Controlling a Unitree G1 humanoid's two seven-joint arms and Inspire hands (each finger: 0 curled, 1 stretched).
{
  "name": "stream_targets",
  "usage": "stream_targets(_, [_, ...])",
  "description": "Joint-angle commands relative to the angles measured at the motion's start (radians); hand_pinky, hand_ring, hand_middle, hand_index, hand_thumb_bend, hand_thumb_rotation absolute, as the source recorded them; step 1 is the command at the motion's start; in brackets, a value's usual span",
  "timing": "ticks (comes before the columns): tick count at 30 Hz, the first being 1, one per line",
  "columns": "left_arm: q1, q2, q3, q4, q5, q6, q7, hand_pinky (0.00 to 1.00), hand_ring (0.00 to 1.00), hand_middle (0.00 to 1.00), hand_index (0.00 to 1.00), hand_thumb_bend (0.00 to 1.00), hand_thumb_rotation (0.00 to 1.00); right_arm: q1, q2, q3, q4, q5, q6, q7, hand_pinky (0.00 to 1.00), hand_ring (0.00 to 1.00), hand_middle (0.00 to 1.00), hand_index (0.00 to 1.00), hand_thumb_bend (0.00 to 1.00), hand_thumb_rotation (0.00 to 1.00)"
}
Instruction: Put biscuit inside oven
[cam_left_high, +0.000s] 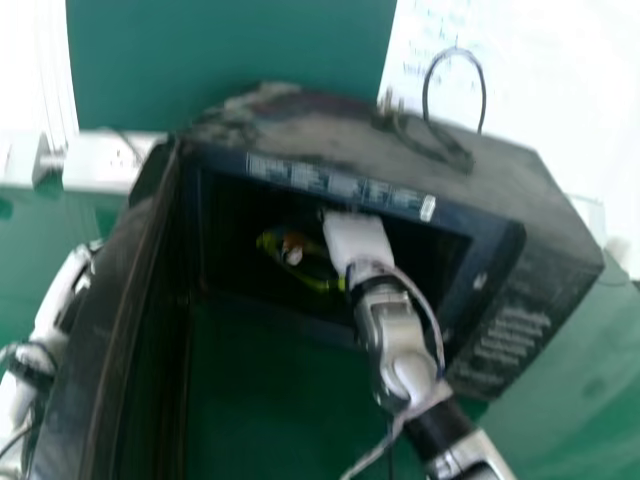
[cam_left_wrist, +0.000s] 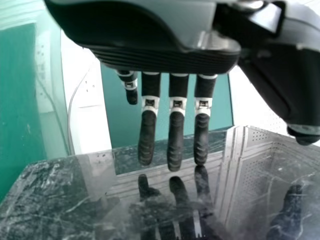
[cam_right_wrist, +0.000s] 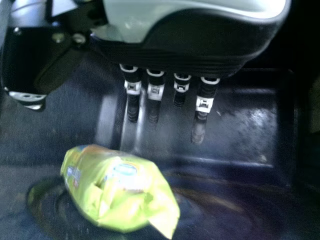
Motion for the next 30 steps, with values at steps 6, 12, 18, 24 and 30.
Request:
stream_targets(6, [0.006,-0.001,-0.002,-0.005,0.005,-0.005,0.003,0.3,0.38,0.41,0.48,0.51,0.06,0.06,-0.039,-0.009,-0.211,-0.041,0.069,0.21,0.77,0.91,0.95,0.97,0.88,0.83])
stream_targets(12, [0.01,0.0,-0.002,-0.019,0.008,0.017,0.013,0.31,0.38,0.41,0.48,0.51,0.06,0.099,-0.082,-0.025,-0.402,-0.069,0.101,0.447,0.78,0.91,0.95,1.0,0.89,0.82])
stream_targets(18, [0.013,-0.002,-0.001,-0.024,0.009,0.023,0.017,0.31,0.39,0.41,0.48,0.51,0.06,0.152,-0.094,-0.061,-0.589,-0.108,0.14,0.629,0.81,0.94,0.98,1.0,0.86,0.72])
stream_targets(24, [0.014,-0.002,-0.004,-0.04,0.005,0.035,0.019,0.3,0.37,0.41,0.48,0.51,0.05,0.189,-0.118,-0.099,-0.737,-0.133,0.109,0.758,0.83,0.94,0.98,1.0,0.86,0.68])
stream_targets(30, [0.014,-0.002,-0.001,-0.037,-0.001,0.037,0.015,0.3,0.38,0.41,0.48,0.51,0.05,0.2,-0.181,-0.15,-0.862,-0.134,0.006,0.848,0.81,0.93,0.96,1.0,0.86,0.73])
